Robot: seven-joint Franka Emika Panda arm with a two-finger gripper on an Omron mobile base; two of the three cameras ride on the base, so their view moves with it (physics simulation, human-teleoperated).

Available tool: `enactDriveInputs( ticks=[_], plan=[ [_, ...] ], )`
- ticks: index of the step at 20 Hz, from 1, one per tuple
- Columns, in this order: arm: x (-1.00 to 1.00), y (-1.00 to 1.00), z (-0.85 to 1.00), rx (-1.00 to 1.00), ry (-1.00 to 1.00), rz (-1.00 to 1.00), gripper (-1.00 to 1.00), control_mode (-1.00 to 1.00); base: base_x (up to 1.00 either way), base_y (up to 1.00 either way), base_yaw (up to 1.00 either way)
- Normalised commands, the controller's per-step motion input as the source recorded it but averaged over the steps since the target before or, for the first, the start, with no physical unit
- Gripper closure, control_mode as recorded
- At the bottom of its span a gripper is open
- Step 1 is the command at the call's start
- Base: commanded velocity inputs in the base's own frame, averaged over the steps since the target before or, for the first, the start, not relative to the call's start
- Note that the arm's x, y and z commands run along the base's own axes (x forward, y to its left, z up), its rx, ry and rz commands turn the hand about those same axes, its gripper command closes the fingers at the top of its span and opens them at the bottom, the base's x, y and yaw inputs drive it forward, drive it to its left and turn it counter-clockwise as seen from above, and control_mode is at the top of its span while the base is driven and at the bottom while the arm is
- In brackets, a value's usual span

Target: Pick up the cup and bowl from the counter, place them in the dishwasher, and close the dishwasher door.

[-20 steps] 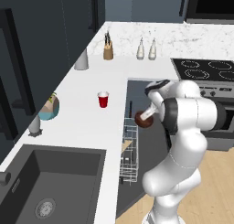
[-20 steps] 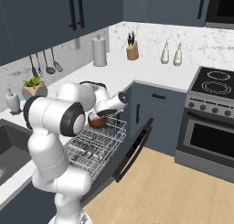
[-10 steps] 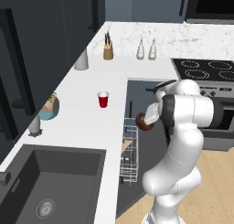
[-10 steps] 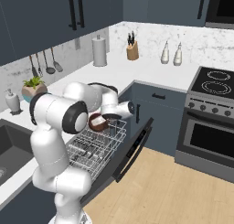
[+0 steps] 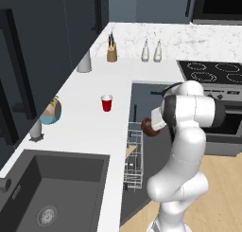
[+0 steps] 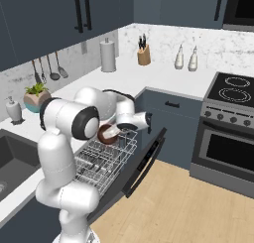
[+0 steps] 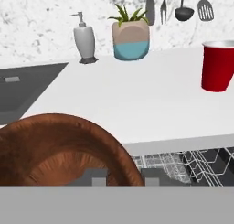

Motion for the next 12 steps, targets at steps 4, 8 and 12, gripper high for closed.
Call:
enactDriveInputs(
  ticks=[4,8,12],
  plan=[
    [0.04,0.0,-0.22,0.0,-0.07,0.01,1.0,-1.0,0.0,0.0,0.0],
    [0.05,0.0,-0.21,0.0,-0.09,0.0,1.0,-1.0,0.0,0.0,0.0],
    [0.09,0.0,-0.18,0.0,-0.05,0.0,1.0,-1.0,0.0,0.0,0.0]
  ],
)
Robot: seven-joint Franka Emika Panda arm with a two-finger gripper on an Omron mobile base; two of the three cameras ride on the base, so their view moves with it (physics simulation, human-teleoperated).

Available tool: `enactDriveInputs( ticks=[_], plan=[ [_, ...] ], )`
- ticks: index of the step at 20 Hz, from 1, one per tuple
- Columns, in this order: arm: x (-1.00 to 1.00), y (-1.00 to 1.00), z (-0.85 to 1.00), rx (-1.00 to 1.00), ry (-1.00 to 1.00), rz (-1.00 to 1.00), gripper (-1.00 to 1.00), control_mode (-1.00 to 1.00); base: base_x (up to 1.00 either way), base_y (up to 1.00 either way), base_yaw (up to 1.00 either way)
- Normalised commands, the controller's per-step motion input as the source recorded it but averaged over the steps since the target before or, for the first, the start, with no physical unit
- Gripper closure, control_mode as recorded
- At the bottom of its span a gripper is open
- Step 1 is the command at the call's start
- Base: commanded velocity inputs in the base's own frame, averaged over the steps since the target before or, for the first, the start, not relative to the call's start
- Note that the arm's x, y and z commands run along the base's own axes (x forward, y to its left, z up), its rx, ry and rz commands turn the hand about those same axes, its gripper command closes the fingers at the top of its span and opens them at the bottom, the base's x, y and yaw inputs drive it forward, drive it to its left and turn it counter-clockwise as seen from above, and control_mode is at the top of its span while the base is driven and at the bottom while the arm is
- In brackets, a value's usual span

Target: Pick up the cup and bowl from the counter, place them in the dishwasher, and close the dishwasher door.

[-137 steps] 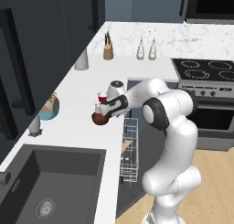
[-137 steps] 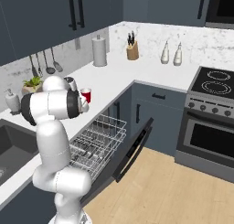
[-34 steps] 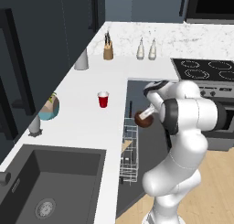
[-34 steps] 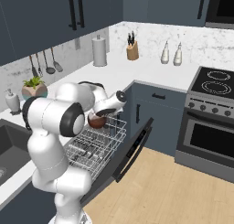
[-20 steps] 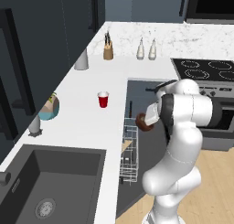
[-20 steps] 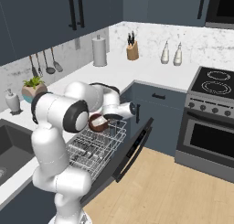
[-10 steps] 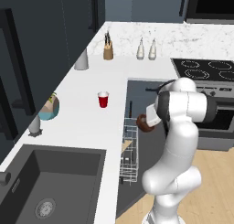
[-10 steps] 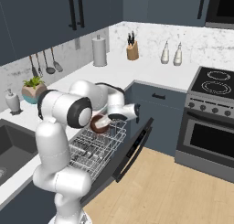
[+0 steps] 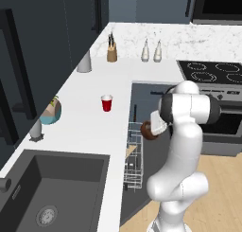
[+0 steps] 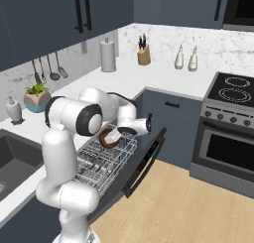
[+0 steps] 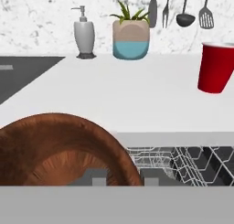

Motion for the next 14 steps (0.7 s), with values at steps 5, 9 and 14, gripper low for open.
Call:
enactDriveInputs(
  ticks=[5,9,14],
  plan=[
    [0.06,0.0,-0.29,0.0,-0.02,0.01,1.0,-1.0,0.0,0.0,0.0],
    [0.16,0.0,-0.29,0.0,0.0,0.02,1.0,-1.0,0.0,0.0,0.0],
    [0.24,0.0,-0.23,0.0,0.0,0.02,1.0,-1.0,0.0,0.0,0.0]
  ],
)
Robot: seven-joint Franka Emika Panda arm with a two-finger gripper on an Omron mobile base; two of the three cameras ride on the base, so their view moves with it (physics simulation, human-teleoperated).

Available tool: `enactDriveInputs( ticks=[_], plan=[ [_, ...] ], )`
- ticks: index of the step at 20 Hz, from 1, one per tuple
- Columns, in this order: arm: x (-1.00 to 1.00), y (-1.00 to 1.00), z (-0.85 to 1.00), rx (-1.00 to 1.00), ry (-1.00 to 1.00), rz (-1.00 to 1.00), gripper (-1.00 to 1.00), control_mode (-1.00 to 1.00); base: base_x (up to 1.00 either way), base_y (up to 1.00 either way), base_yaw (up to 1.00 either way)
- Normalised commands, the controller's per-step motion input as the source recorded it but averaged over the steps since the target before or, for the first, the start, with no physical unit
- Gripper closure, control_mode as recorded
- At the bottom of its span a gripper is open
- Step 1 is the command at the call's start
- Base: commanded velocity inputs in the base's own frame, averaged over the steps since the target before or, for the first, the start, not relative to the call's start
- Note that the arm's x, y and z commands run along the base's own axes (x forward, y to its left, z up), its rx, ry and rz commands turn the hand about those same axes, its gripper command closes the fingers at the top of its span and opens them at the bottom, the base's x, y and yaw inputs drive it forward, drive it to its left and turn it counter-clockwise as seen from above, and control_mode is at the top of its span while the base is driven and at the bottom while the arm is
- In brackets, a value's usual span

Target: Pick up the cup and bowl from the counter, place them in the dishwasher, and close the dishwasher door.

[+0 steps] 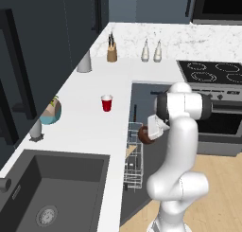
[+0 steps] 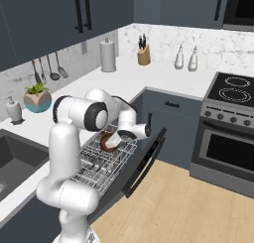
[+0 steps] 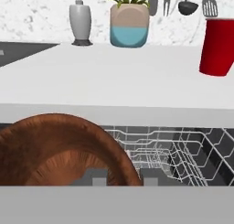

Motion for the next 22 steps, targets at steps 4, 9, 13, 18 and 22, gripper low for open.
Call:
enactDriveInputs(
  ticks=[4,9,13,18,22],
  plan=[
    [0.19,0.0,-0.12,0.02,-0.01,0.0,1.0,-1.0,0.0,0.0,0.0],
    [0.2,0.0,-0.14,0.06,0.0,0.0,1.0,-1.0,0.0,0.0,0.0],
    [0.22,0.0,-0.19,0.07,0.0,0.0,1.0,-1.0,0.0,0.0,0.0],
    [0.27,0.0,-0.18,0.07,0.0,0.0,1.0,-1.0,0.0,0.0,0.0],
    [0.31,0.0,-0.14,0.08,0.0,0.0,1.0,-1.0,0.0,0.0,0.0]
  ],
)
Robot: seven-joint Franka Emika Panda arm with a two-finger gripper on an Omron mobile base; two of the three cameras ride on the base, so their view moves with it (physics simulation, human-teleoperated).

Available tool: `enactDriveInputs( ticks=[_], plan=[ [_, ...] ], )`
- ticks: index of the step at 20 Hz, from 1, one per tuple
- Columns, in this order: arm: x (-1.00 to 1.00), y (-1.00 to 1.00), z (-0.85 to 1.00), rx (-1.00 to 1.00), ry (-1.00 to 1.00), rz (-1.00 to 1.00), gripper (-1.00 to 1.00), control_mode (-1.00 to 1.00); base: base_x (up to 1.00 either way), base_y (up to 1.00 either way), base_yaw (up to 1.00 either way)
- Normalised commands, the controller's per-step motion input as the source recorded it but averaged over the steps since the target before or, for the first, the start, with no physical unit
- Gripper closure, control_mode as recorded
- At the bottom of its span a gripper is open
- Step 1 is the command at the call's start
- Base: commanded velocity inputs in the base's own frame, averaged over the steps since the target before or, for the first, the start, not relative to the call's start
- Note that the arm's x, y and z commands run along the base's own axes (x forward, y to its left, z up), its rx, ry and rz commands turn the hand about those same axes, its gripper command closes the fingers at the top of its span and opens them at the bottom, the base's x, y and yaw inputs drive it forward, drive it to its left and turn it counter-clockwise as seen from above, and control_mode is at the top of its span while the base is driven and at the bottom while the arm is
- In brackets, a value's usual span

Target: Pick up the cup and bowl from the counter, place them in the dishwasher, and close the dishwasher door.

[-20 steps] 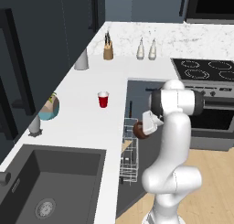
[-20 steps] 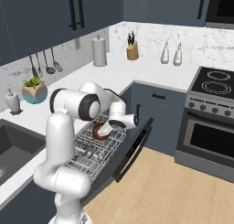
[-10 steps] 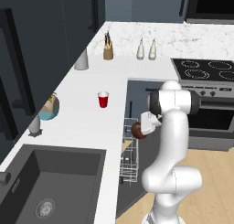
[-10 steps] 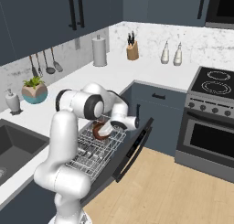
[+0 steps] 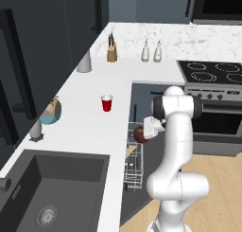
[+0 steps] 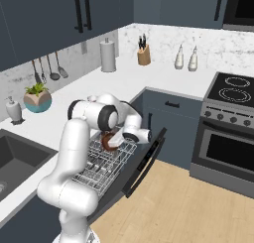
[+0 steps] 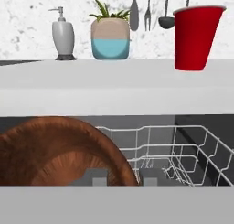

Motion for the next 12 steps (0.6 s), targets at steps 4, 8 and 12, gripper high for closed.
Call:
enactDriveInputs(
  ticks=[4,8,12],
  plan=[
    [0.22,0.0,-0.03,0.09,-0.02,0.0,1.0,-1.0,0.0,0.0,0.0],
    [0.01,0.0,0.0,0.07,-0.07,0.0,1.0,-1.0,0.0,0.0,0.0],
    [0.0,0.02,0.0,0.03,-0.13,0.0,1.0,-1.0,0.0,0.0,0.0]
  ],
)
